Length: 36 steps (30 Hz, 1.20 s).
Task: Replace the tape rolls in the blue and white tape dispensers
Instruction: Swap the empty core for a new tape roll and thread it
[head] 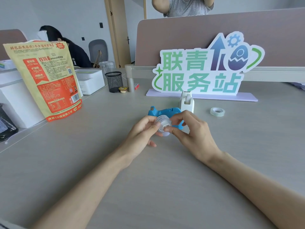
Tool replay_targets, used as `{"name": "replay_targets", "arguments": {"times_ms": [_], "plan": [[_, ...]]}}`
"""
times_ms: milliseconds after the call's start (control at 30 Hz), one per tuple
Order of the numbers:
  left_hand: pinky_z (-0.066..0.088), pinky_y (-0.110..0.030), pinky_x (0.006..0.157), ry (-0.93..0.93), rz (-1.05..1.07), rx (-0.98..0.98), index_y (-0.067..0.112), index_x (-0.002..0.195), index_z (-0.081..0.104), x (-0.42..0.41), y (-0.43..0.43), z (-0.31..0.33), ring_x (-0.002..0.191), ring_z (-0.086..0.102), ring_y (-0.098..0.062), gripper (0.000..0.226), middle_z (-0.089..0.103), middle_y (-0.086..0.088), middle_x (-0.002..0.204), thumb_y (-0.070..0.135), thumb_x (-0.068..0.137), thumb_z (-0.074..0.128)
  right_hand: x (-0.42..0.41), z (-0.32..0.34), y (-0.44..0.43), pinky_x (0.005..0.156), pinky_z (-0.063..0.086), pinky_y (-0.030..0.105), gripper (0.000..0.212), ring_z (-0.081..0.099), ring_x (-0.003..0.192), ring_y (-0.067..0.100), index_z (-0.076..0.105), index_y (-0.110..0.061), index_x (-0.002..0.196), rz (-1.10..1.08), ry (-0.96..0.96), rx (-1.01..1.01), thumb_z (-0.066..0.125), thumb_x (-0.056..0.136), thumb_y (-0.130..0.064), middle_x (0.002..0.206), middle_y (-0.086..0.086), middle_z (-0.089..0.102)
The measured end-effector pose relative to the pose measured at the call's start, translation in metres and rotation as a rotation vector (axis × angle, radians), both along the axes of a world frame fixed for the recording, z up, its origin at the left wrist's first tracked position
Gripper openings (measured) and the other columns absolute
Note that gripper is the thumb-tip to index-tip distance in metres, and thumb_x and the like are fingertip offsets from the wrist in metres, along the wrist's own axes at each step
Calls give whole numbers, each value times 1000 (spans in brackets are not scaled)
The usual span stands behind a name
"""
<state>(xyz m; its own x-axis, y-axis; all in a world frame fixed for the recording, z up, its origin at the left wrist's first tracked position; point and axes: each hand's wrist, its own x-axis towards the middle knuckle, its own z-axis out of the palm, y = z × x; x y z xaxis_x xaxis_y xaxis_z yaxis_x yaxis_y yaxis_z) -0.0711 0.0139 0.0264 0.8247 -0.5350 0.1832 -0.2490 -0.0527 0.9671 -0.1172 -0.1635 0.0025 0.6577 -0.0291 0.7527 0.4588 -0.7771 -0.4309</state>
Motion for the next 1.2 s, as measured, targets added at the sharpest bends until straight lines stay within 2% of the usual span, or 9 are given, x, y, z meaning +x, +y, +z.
{"name": "replay_targets", "arguments": {"times_ms": [133,233,367,467,567,633,867,1067,1200], "plan": [[49,-28,64,23,-19,-12,14,109,57,1,0,-1,85,67,-2,15,69,11,93,20,99,48,1,6,2,78,47,21,49,57,97,-1,55,-25,121,11,140,92,75,79,-40,106,-13,63],[52,-27,65,24,-36,-13,14,114,55,3,0,-6,88,65,-4,17,66,1,105,16,100,45,2,8,2,82,46,13,62,59,99,-8,49,-23,136,108,254,165,76,80,-31,105,-25,65],[52,-25,72,-28,-29,-5,21,119,55,1,-4,-10,93,64,-3,23,67,7,109,15,100,45,1,7,2,79,48,18,48,61,93,0,60,-26,124,48,175,173,77,80,-30,97,-22,69],[46,-20,79,-180,129,-1,28,119,56,3,-8,-15,98,61,-7,25,65,15,114,18,96,54,1,5,2,78,47,18,43,60,91,2,63,-27,118,-20,95,151,78,79,-32,94,-19,67],[43,-12,69,-335,279,-40,23,107,59,5,-12,-15,90,57,-10,18,62,11,111,16,90,61,5,4,3,80,47,23,40,57,93,4,62,-27,117,-83,35,87,77,80,-33,95,-19,64],[43,-13,66,-364,290,-34,19,99,60,10,-17,-13,89,57,-12,9,64,7,103,22,91,58,11,3,2,80,48,27,40,57,94,4,61,-24,117,-103,26,81,76,81,-30,96,-18,63],[45,-27,86,-382,320,-64,20,95,65,39,-38,-12,97,59,-16,34,68,6,96,46,90,43,32,5,-5,80,48,28,42,54,90,0,54,-23,121,-86,-55,96,74,84,-27,96,-18,61],[38,-18,85,-567,407,44,24,100,70,53,-44,-14,97,48,-7,53,67,14,96,55,89,30,49,7,-11,81,46,20,39,55,94,3,53,-19,123,-74,-47,145,70,88,-25,103,-9,62],[41,-34,87,-613,385,99,12,91,68,62,-54,-12,92,49,-14,60,67,3,90,52,91,24,53,6,-15,82,49,24,28,58,97,4,54,-19,111,-73,-35,213,70,88,-22,101,-11,61]]}}
